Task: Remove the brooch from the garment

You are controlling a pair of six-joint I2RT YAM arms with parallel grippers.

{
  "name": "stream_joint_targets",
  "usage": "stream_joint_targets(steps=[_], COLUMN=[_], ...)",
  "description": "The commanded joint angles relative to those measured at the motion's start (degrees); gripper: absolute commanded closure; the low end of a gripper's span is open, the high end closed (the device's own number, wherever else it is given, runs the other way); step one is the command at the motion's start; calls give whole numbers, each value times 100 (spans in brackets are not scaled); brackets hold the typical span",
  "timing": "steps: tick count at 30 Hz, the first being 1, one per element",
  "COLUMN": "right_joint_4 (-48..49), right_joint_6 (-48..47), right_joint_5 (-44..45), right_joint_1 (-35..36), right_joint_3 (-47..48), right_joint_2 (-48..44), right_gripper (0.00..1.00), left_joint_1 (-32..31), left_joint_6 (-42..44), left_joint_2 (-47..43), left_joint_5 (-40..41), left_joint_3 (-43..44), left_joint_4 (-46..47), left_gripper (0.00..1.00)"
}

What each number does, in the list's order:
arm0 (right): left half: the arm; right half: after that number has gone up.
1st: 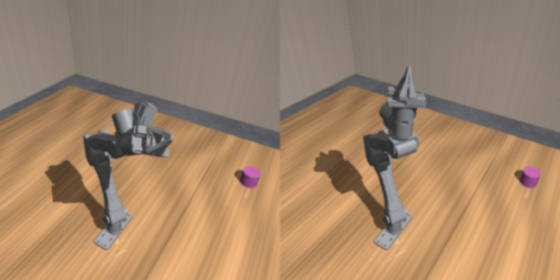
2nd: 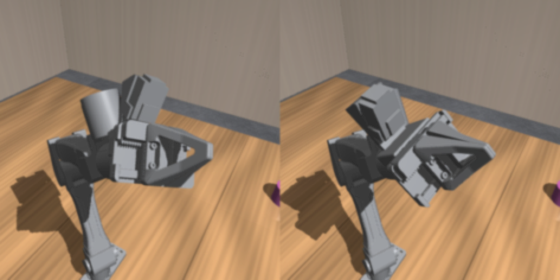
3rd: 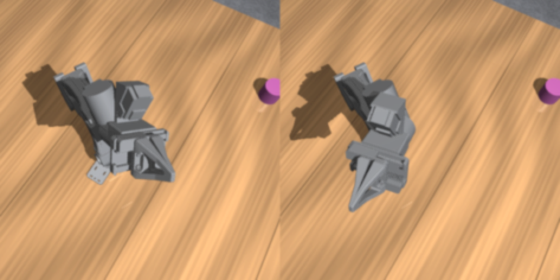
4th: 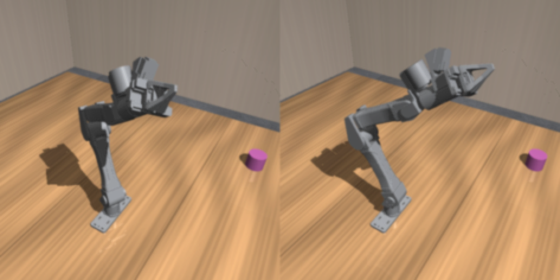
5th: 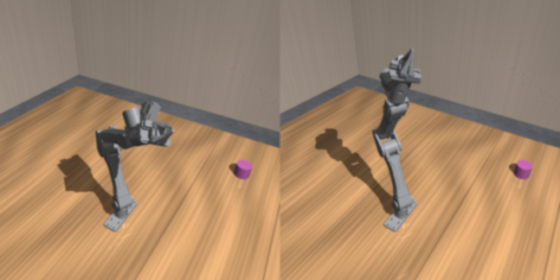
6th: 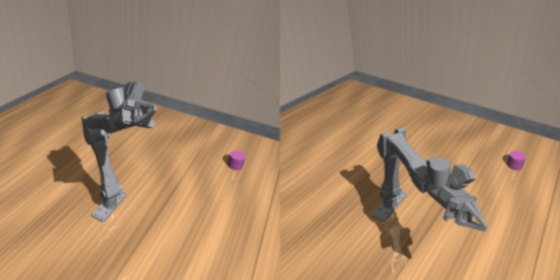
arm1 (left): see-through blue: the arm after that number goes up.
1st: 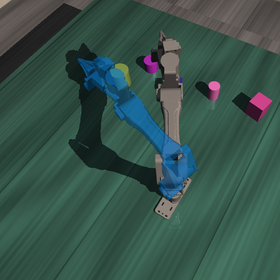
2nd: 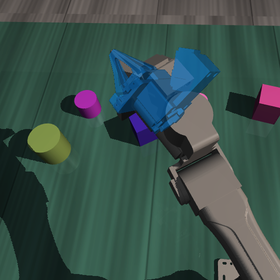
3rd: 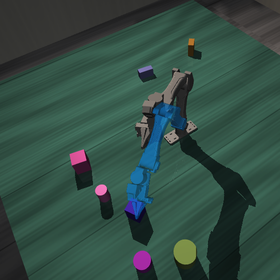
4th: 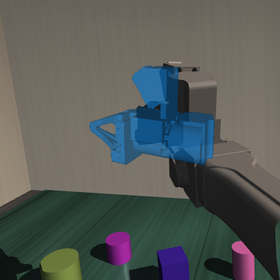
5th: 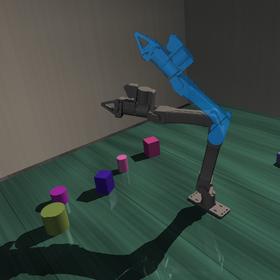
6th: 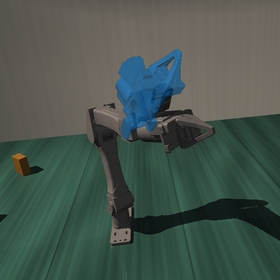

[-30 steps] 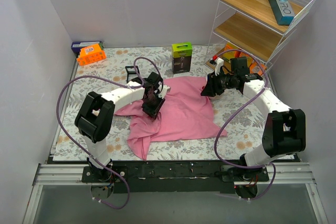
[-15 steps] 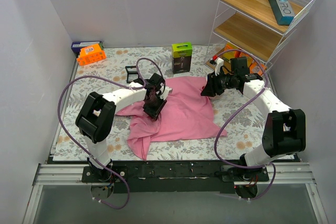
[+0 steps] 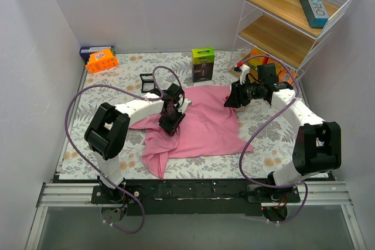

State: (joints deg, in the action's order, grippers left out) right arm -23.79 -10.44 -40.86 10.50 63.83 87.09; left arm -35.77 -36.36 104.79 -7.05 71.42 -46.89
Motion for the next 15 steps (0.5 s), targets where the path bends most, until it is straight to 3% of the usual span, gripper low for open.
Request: stream_joint_targets(steps=[1, 15], right_joint_4=[59, 76], right_joint_6=[-20, -11], right_joint_5=[-53, -62], right_joint_1=[-31, -22], right_joint_3=[68, 15], right_joint_2=[-60, -96], right_gripper=[55, 55], left_joint_1=[-18, -18], left_joint_6=[59, 111], left_joint_2=[-29, 85], left_joint_5=[2, -51], left_joint_3=[-84, -5], left_joint_4=[5, 40], left_gripper=[75, 78])
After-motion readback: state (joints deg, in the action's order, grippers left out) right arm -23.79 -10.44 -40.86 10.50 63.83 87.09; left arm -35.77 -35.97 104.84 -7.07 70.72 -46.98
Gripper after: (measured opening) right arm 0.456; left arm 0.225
